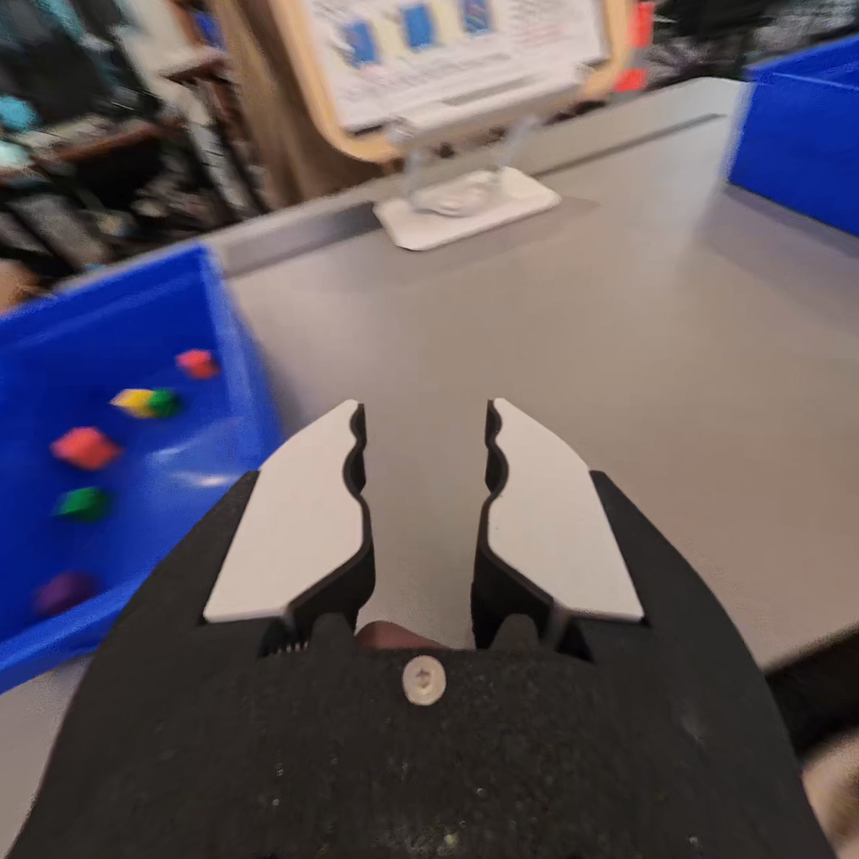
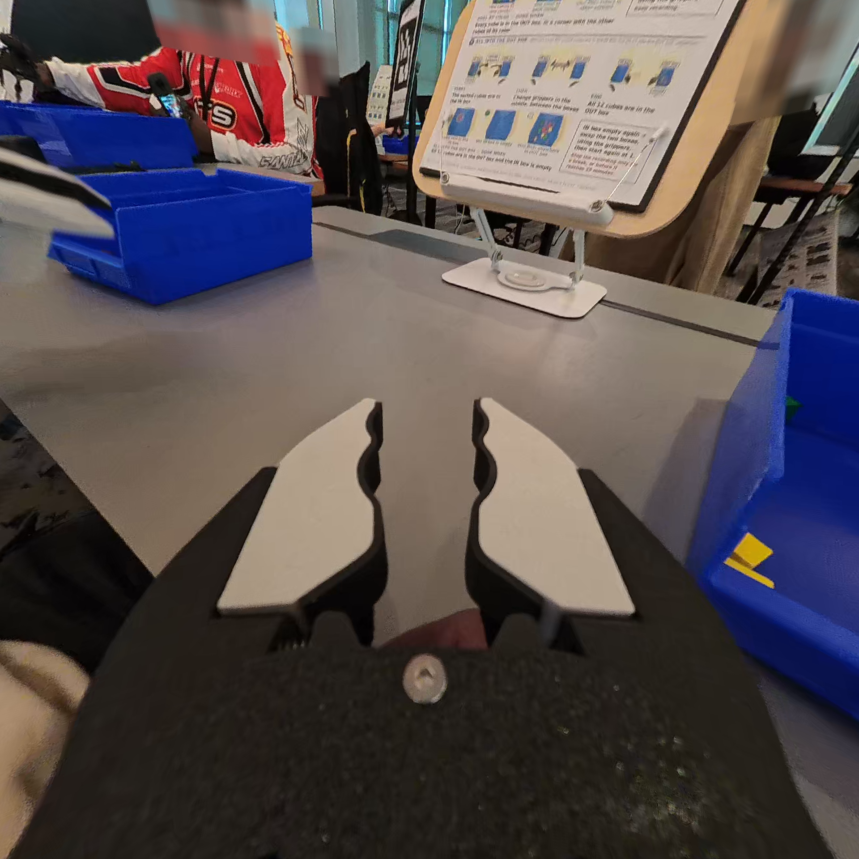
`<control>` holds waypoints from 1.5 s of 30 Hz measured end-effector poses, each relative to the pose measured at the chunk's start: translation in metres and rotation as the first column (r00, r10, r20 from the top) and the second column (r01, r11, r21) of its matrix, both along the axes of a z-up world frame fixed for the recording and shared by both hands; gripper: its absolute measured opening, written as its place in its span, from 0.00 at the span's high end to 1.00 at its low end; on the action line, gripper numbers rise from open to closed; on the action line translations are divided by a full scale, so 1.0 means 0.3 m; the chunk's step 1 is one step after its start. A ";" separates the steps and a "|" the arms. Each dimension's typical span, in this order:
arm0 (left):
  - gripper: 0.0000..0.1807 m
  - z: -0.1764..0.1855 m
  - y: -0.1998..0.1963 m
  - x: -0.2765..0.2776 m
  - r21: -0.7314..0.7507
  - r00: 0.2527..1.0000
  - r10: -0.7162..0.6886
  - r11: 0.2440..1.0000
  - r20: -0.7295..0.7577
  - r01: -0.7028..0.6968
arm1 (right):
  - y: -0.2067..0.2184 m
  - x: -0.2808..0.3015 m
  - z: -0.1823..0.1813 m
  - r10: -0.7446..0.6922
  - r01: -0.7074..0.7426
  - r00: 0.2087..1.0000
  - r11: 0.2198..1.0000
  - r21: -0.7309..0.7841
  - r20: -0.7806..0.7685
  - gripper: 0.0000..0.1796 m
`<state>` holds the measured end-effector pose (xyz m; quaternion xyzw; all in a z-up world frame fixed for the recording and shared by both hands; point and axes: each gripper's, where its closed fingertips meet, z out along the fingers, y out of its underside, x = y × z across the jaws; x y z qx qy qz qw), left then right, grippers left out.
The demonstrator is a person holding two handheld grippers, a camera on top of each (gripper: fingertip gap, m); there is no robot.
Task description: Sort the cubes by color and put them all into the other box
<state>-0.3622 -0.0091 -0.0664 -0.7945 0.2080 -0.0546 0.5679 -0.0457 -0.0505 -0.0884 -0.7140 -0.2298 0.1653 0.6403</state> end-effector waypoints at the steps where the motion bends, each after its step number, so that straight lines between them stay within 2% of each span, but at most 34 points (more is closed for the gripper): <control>1: 0.77 0.046 0.027 -0.082 0.039 0.997 0.076 0.996 -0.031 -0.075 | -0.001 -0.002 -0.001 0.002 -0.002 1.000 1.000 0.000 0.000 0.80; 2: 0.78 0.082 0.054 -0.166 0.051 0.987 0.144 0.989 -0.070 -0.141 | -0.002 -0.005 0.000 0.005 -0.005 1.000 1.000 0.004 0.007 0.80; 4: 0.76 0.089 0.118 -0.338 -0.026 0.952 0.231 0.970 -0.200 -0.241 | -0.002 -0.010 -0.007 0.008 -0.008 0.999 1.000 0.000 0.035 0.80; 8: 0.72 -0.049 0.257 -0.650 -0.326 0.880 0.245 0.861 -0.408 -0.391 | -0.014 -0.018 -0.014 0.028 -0.028 0.998 1.000 0.001 0.048 0.81; 13: 0.72 -0.210 0.385 -0.833 -0.546 0.855 0.236 0.684 -0.463 -0.484 | -0.021 -0.021 -0.013 0.054 -0.054 0.998 0.998 -0.013 0.035 0.82; 19: 0.75 -0.331 0.446 -0.920 -0.587 0.781 0.261 0.537 -0.567 -0.606 | -0.032 -0.026 -0.011 0.080 -0.080 0.996 0.997 -0.020 0.026 0.83; 21: 0.75 -0.349 0.446 -0.939 -0.549 0.728 0.254 0.513 -0.637 -0.660 | -0.035 -0.026 -0.018 0.089 -0.088 0.996 0.996 -0.031 0.025 0.83; 22: 0.81 -0.362 0.445 -0.935 -0.540 0.716 0.247 0.511 -0.653 -0.669 | -0.037 -0.025 -0.023 0.093 -0.092 0.995 0.995 -0.036 0.025 0.83; 23: 0.85 -0.372 0.448 -0.933 -0.520 0.703 0.247 0.522 -0.667 -0.677 | -0.039 -0.024 -0.029 0.096 -0.095 0.995 0.995 -0.043 0.027 0.83; 25: 0.86 -0.370 0.455 -0.943 -0.446 0.651 0.247 0.555 -0.718 -0.702 | -0.040 -0.019 -0.038 0.100 -0.098 0.994 0.994 -0.053 0.033 0.83; 27: 0.86 -0.368 0.455 -0.945 -0.422 0.633 0.243 0.566 -0.735 -0.708 | -0.040 -0.013 -0.039 0.101 -0.099 0.994 0.993 -0.058 0.030 0.83; 29: 0.86 -0.369 0.451 -0.941 -0.440 0.648 0.245 0.561 -0.721 -0.702 | -0.039 -0.009 -0.035 0.102 -0.101 0.994 0.993 -0.061 0.026 0.83; 31: 0.87 -0.366 0.442 -0.912 -0.498 0.709 0.230 0.570 -0.666 -0.653 | -0.039 -0.005 -0.027 0.099 -0.097 0.995 0.994 -0.054 0.024 0.83; 33: 0.87 -0.328 0.442 -0.859 -0.544 0.791 0.240 0.613 -0.563 -0.574 | -0.042 -0.001 -0.019 0.096 -0.095 0.995 0.994 -0.048 0.023 0.83; 35: 0.87 -0.240 0.446 -0.801 -0.523 0.852 0.260 0.695 -0.455 -0.492 | -0.041 0.005 -0.012 0.088 -0.087 0.996 0.995 -0.040 0.021 0.84; 38: 0.87 -0.072 0.426 -0.661 -0.450 0.957 0.236 0.845 -0.169 -0.288 | -0.040 0.004 -0.012 0.085 -0.084 0.996 0.995 -0.045 0.012 0.84; 41: 0.87 0.036 0.362 -0.547 -0.318 0.987 0.149 0.940 0.058 -0.123 | -0.038 0.000 -0.023 0.083 -0.082 0.996 0.995 -0.056 0.018 0.84; 45: 0.87 0.010 0.278 -0.474 -0.262 0.976 0.071 0.965 0.206 -0.015 | -0.031 -0.012 -0.041 0.088 -0.087 0.996 0.993 -0.082 0.008 0.84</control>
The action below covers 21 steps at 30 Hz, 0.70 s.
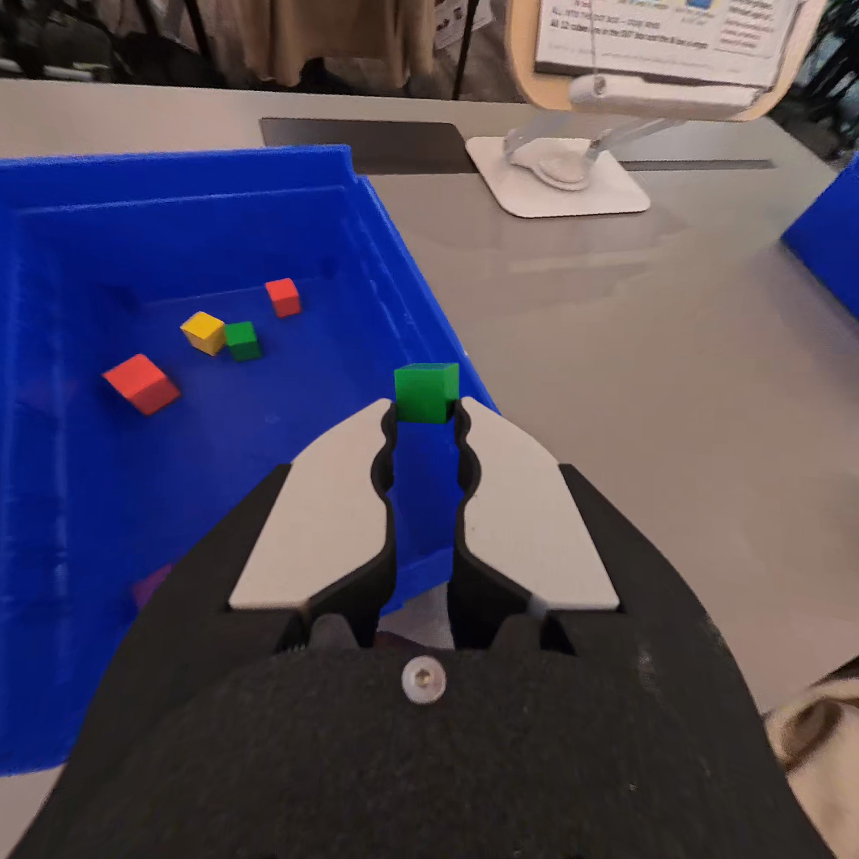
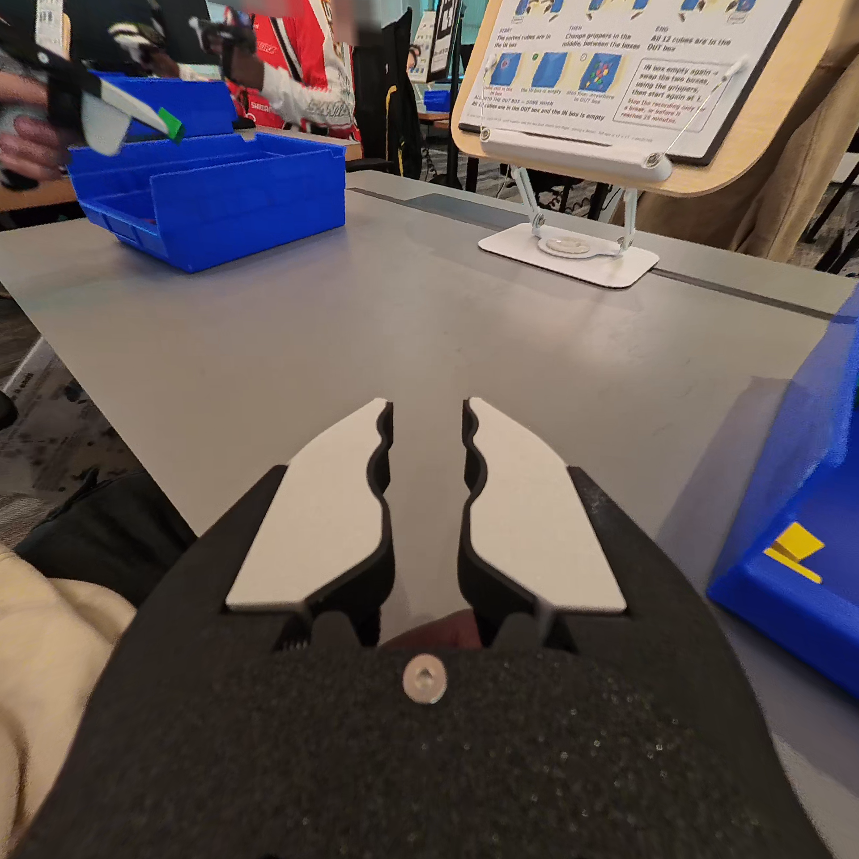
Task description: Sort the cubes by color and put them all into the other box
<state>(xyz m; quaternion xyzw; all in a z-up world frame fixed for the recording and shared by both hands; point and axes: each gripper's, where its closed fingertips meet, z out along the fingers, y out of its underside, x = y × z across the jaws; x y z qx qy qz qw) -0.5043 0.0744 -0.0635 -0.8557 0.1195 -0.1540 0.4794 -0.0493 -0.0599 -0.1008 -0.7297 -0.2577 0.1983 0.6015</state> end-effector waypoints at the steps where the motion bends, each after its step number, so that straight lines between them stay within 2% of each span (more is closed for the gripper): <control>1: 0.87 -0.009 -0.012 0.014 0.010 0.999 -0.021 1.000 0.027 0.020 | 0.001 -0.007 -0.006 0.007 -0.007 1.000 1.000 -0.015 -0.009 0.84; 5: 0.87 0.003 -0.049 0.093 0.040 0.975 -0.139 0.990 0.173 0.134 | 0.010 -0.049 -0.024 0.051 -0.053 0.998 0.997 -0.063 -0.031 0.84; 7: 0.88 0.049 -0.072 0.174 0.065 0.928 -0.241 0.970 0.284 0.233 | 0.022 -0.089 0.000 0.100 -0.100 0.995 0.995 -0.026 -0.014 0.84; 9: 0.88 0.115 -0.099 0.290 0.109 0.845 -0.365 0.930 0.390 0.351 | 0.035 -0.154 0.049 0.197 -0.199 0.979 0.979 0.049 0.054 0.83; 11: 0.88 0.172 -0.135 0.433 0.145 0.732 -0.489 0.864 0.473 0.483 | 0.067 -0.221 0.122 0.242 -0.264 0.961 0.948 0.178 0.133 0.81; 14: 0.88 0.206 -0.195 0.658 0.158 0.564 -0.613 0.742 0.553 0.652 | 0.131 -0.327 0.220 0.217 -0.329 0.929 0.857 0.396 0.301 0.78; 17: 0.88 0.201 -0.261 0.846 0.150 0.413 -0.670 0.616 0.617 0.774 | 0.163 -0.427 0.271 0.218 -0.404 0.894 0.772 0.492 0.391 0.77; 19: 0.88 0.178 -0.293 0.932 0.135 0.359 -0.686 0.554 0.633 0.821 | 0.169 -0.469 0.279 0.237 -0.437 0.880 0.746 0.504 0.412 0.77; 21: 0.88 0.150 -0.307 0.987 0.118 0.335 -0.689 0.521 0.642 0.845 | 0.160 -0.493 0.286 0.264 -0.457 0.875 0.726 0.514 0.405 0.77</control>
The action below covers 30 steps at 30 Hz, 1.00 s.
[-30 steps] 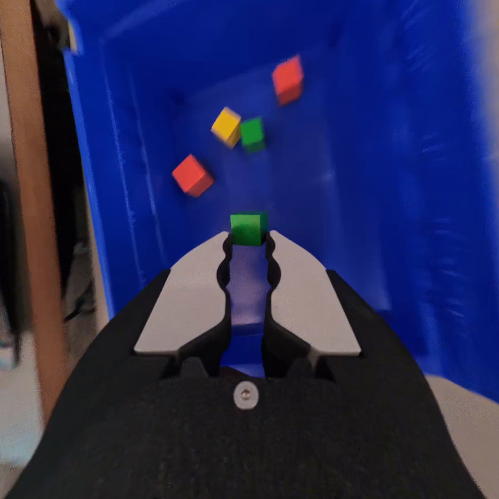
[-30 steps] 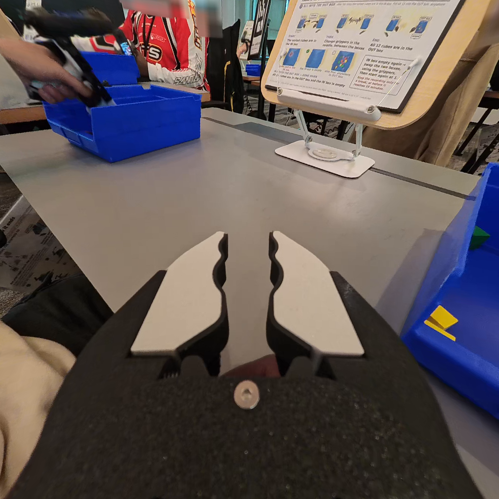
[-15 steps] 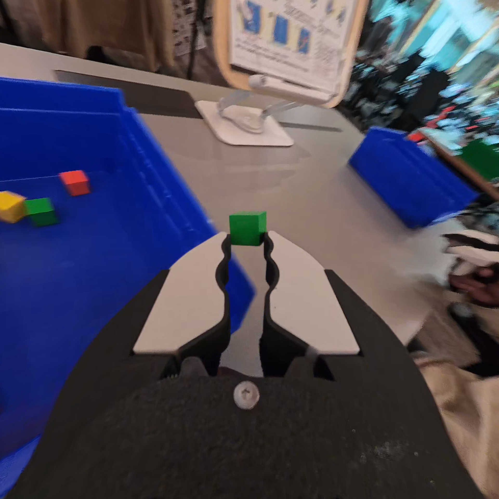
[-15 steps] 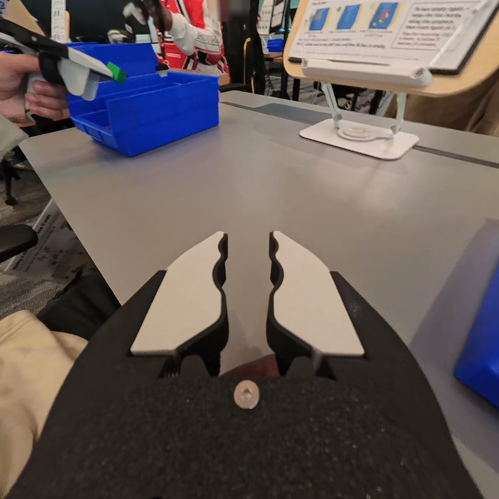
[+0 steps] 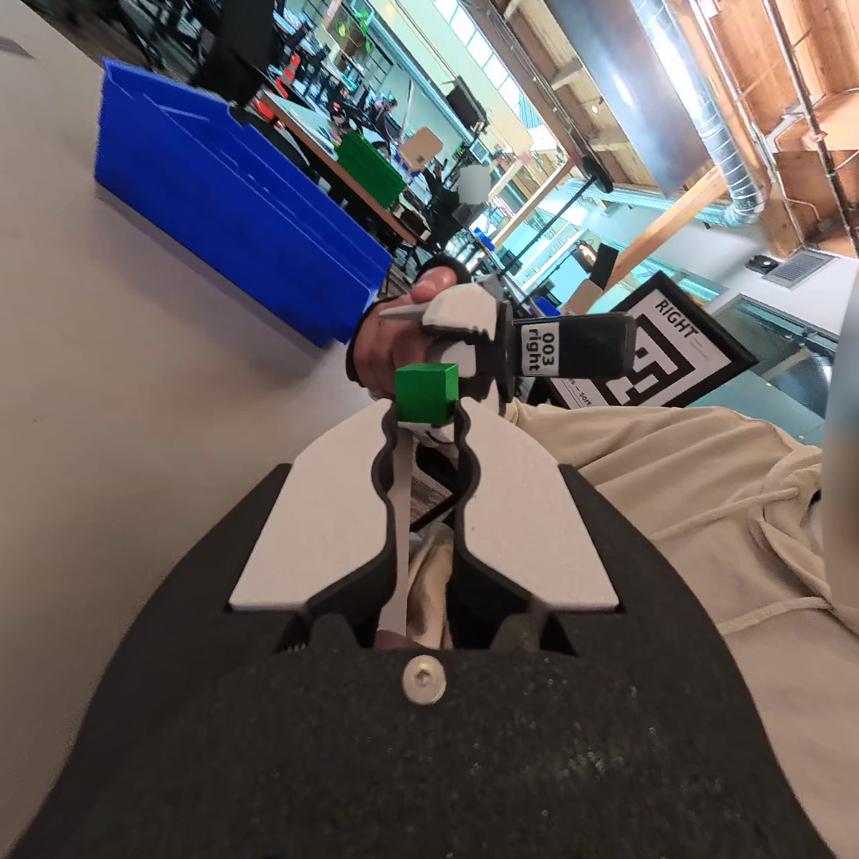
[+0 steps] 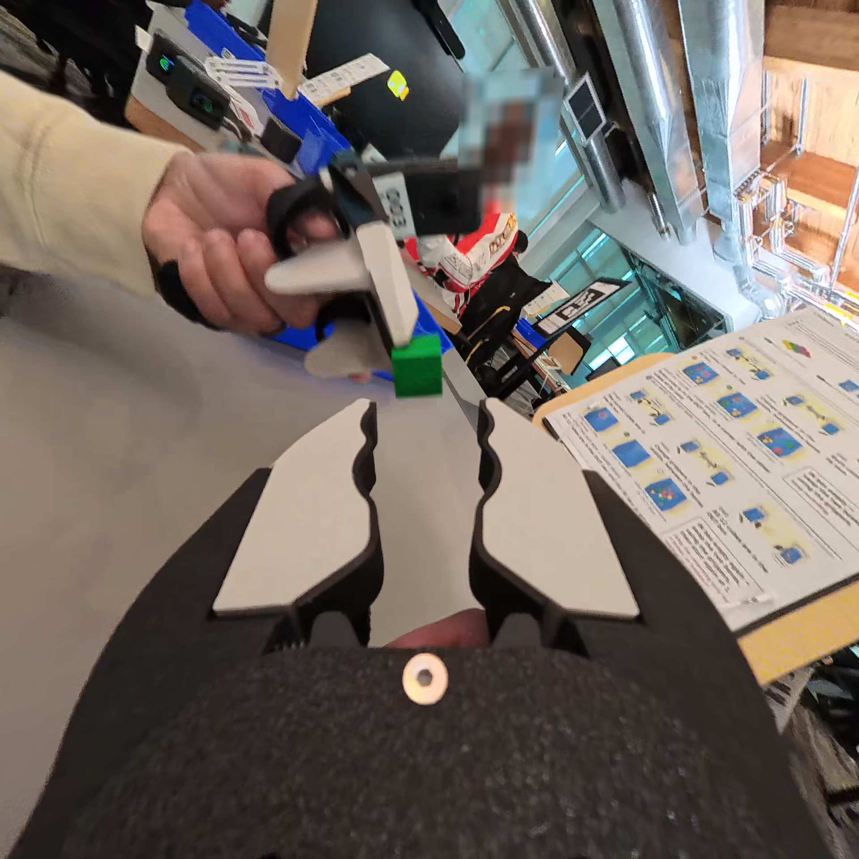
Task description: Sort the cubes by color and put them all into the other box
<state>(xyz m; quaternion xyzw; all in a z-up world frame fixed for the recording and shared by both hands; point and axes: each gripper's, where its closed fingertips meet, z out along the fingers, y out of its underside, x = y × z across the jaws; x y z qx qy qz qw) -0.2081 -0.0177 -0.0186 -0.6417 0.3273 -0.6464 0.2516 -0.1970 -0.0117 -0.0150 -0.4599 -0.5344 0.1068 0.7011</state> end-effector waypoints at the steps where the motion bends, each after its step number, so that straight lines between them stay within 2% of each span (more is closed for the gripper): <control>1: 0.88 -0.010 -0.005 0.019 -0.015 1.000 -0.017 1.000 0.004 0.017 | -0.007 -0.008 0.000 0.014 -0.014 1.000 1.000 -0.002 -0.002 0.77; 3: 0.88 -0.029 -0.019 0.049 -0.048 0.998 -0.055 0.997 0.016 0.056 | -0.007 -0.015 -0.012 0.008 -0.008 1.000 1.000 0.010 0.011 0.79; 5: 0.88 -0.052 -0.041 0.076 -0.088 0.995 -0.095 0.991 0.017 0.096 | -0.009 -0.021 -0.041 0.017 -0.017 0.999 1.000 0.000 0.038 0.87; 8: 0.88 -0.056 -0.052 0.082 -0.137 0.994 -0.097 0.985 0.046 0.102 | -0.017 -0.004 -0.056 0.022 -0.021 0.999 0.999 -0.041 0.033 0.87; 10: 0.80 -0.055 -0.045 0.056 -0.115 0.999 -0.033 0.993 0.033 0.036 | -0.026 0.029 -0.051 0.001 0.000 1.000 0.999 -0.052 0.010 0.87; 12: 0.76 -0.081 -0.031 0.005 -0.014 0.993 0.109 0.994 -0.050 -0.110 | -0.034 0.086 -0.065 -0.043 0.042 0.999 0.995 -0.092 -0.011 0.87; 13: 0.75 -0.116 -0.008 -0.033 0.074 0.964 0.233 0.972 -0.127 -0.225 | -0.040 0.122 -0.080 -0.075 0.071 0.997 0.990 -0.126 -0.027 0.87; 14: 0.74 -0.162 0.026 -0.084 0.184 0.898 0.385 0.918 -0.211 -0.351 | -0.050 0.162 -0.100 -0.110 0.100 0.992 0.980 -0.171 -0.053 0.87; 16: 0.76 -0.254 0.079 -0.207 0.387 0.684 0.650 0.754 -0.330 -0.530 | -0.063 0.253 -0.160 -0.220 0.180 0.969 0.941 -0.288 -0.115 0.87; 17: 0.77 -0.294 0.084 -0.256 0.455 0.587 0.724 0.687 -0.362 -0.566 | -0.071 0.294 -0.191 -0.277 0.214 0.951 0.914 -0.346 -0.141 0.87; 18: 0.77 -0.326 0.075 -0.281 0.499 0.533 0.756 0.652 -0.379 -0.570 | -0.083 0.321 -0.221 -0.309 0.231 0.939 0.889 -0.396 -0.148 0.87; 19: 0.77 -0.351 0.058 -0.286 0.521 0.517 0.763 0.644 -0.388 -0.560 | -0.094 0.341 -0.245 -0.339 0.250 0.930 0.864 -0.436 -0.139 0.87; 23: 0.78 -0.415 0.020 -0.250 0.534 0.531 0.725 0.685 -0.438 -0.495 | -0.109 0.414 -0.233 -0.439 0.309 0.881 0.817 -0.486 -0.179 0.87; 26: 0.78 -0.407 0.029 -0.230 0.550 0.533 0.726 0.682 -0.434 -0.482 | -0.067 0.560 -0.075 -0.522 0.406 0.815 0.823 -0.397 -0.251 0.87; 28: 0.78 -0.405 0.024 -0.219 0.545 0.547 0.715 0.693 -0.436 -0.471 | 0.031 0.749 0.031 -0.619 0.491 0.733 0.768 -0.412 -0.282 0.87; 30: 0.79 -0.412 0.018 -0.217 0.546 0.549 0.707 0.701 -0.446 -0.459 | 0.198 0.915 0.004 -0.693 0.522 0.706 0.648 -0.555 -0.145 0.87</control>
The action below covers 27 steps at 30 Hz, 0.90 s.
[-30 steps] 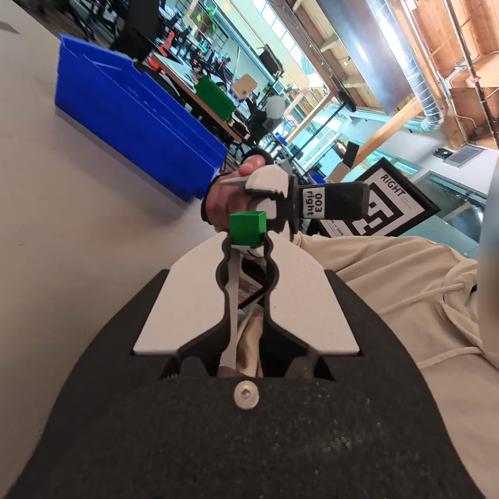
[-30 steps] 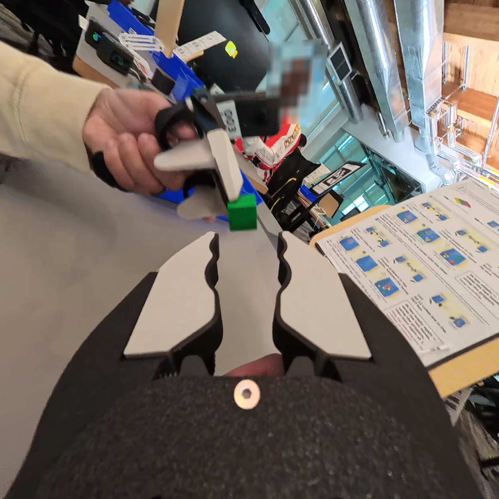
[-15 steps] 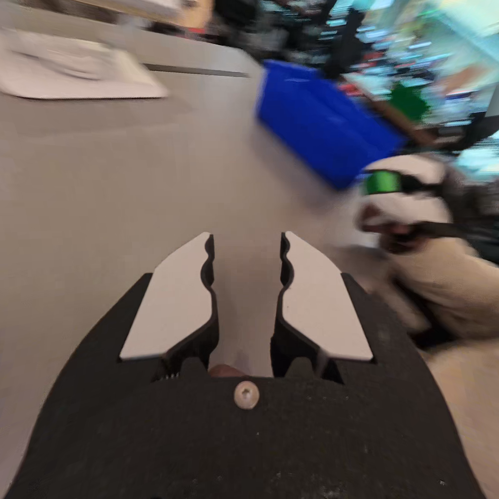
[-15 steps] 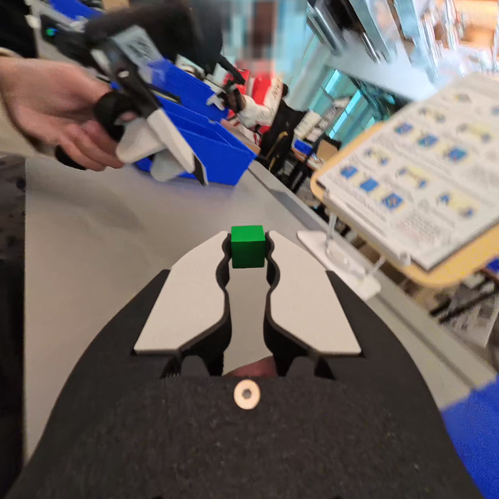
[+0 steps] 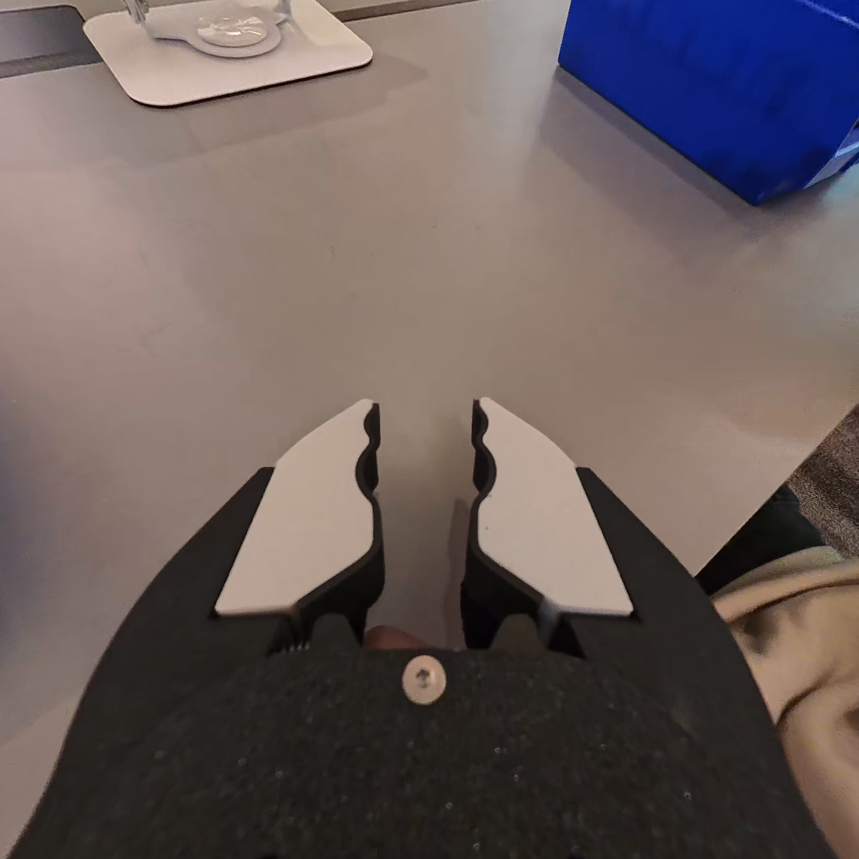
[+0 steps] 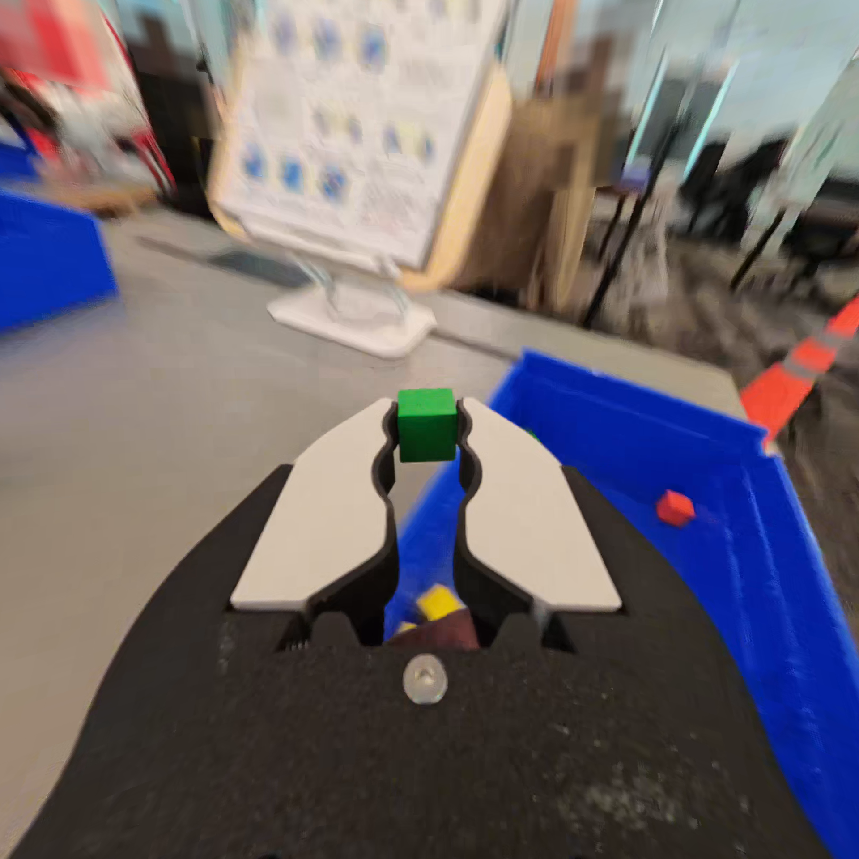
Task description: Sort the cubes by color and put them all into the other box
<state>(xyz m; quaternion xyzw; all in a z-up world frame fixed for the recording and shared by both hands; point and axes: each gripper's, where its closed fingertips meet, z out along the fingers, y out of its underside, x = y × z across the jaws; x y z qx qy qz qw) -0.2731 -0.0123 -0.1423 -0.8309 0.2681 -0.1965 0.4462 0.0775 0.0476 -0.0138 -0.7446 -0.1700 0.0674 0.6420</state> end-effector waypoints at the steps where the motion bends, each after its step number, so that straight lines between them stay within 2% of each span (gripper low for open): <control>1: 0.80 -0.003 -0.001 -0.001 -0.002 1.000 0.000 1.000 -0.007 0.000 | 0.100 0.081 -0.054 -0.022 0.028 0.999 0.992 -0.126 0.046 0.87; 3: 0.80 0.002 -0.003 0.003 0.000 1.000 -0.004 1.000 -0.011 0.004 | 0.293 0.219 -0.186 -0.076 0.103 0.993 0.929 -0.356 0.089 0.87; 4: 0.80 0.008 -0.004 0.006 0.004 1.000 -0.006 1.000 -0.012 0.006 | 0.367 0.240 -0.257 -0.050 0.077 0.996 0.879 -0.471 0.069 0.87; 6: 0.80 0.015 -0.009 0.009 0.016 1.000 -0.014 1.000 -0.025 0.014 | 0.492 0.303 -0.382 -0.107 0.126 0.992 0.776 -0.618 0.068 0.87; 9: 0.79 0.012 -0.014 -0.002 0.034 0.998 -0.005 0.999 -0.061 0.007 | 0.588 0.322 -0.502 -0.151 0.146 0.987 0.674 -0.724 0.059 0.87; 13: 0.79 0.003 -0.028 -0.016 0.030 0.998 -0.009 0.999 -0.066 0.011 | 0.641 0.289 -0.543 -0.206 0.098 0.977 0.636 -0.765 -0.047 0.87; 17: 0.79 0.001 -0.031 -0.022 0.025 0.998 -0.016 1.000 -0.064 0.017 | 0.642 0.244 -0.562 -0.235 -0.025 0.949 0.606 -0.795 -0.209 0.87; 20: 0.79 0.009 -0.028 -0.020 0.033 0.998 -0.022 0.999 -0.059 0.024 | 0.629 0.235 -0.526 -0.241 -0.092 0.921 0.628 -0.773 -0.306 0.83; 22: 0.79 0.014 -0.021 -0.025 0.043 0.998 -0.014 0.999 -0.060 0.016 | 0.599 0.230 -0.441 -0.214 -0.132 0.906 0.677 -0.724 -0.365 0.84; 25: 0.78 0.020 -0.007 -0.044 0.055 0.998 0.013 0.998 -0.060 -0.010 | 0.471 0.194 -0.209 -0.113 -0.129 0.907 0.843 -0.523 -0.405 0.83; 27: 0.78 0.025 0.011 -0.066 0.068 0.997 0.053 0.996 -0.059 -0.049 | 0.307 0.099 -0.072 -0.013 -0.132 0.918 0.932 -0.337 -0.396 0.82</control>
